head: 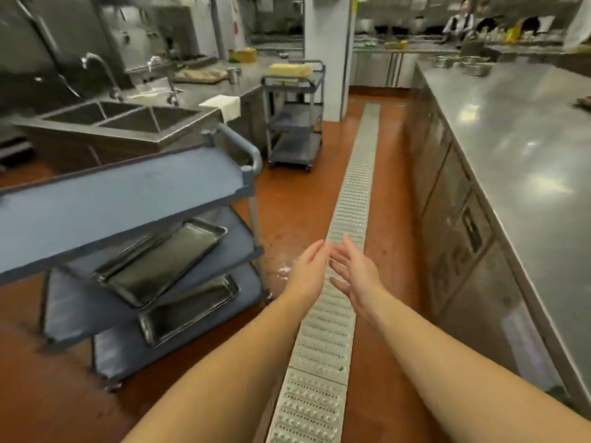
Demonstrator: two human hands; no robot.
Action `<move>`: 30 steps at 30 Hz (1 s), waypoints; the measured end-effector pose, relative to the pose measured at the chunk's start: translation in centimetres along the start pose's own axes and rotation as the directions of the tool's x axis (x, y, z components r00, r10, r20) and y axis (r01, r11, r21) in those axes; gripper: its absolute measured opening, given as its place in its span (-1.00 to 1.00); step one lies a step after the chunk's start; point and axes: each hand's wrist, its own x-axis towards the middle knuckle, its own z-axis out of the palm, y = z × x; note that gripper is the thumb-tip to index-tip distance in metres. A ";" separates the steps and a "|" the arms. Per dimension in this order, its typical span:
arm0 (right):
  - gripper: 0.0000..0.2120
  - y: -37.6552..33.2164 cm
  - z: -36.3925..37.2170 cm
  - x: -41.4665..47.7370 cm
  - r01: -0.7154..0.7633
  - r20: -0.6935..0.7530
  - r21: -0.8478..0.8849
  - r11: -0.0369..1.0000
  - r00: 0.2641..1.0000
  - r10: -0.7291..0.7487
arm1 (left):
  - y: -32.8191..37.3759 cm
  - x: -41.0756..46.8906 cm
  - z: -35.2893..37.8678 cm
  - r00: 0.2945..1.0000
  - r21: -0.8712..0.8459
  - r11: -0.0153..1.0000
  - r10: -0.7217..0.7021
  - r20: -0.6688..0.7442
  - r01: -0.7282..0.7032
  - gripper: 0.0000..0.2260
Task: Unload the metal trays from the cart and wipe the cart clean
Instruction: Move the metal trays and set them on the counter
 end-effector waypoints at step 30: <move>-0.48 10.2 33.5 12.2 -0.131 0.540 -0.451 0.883 0.748 0.386 | -8.3 2.4 -32.0 0.648 -0.219 0.971 -0.225 -0.728 0.092 -0.59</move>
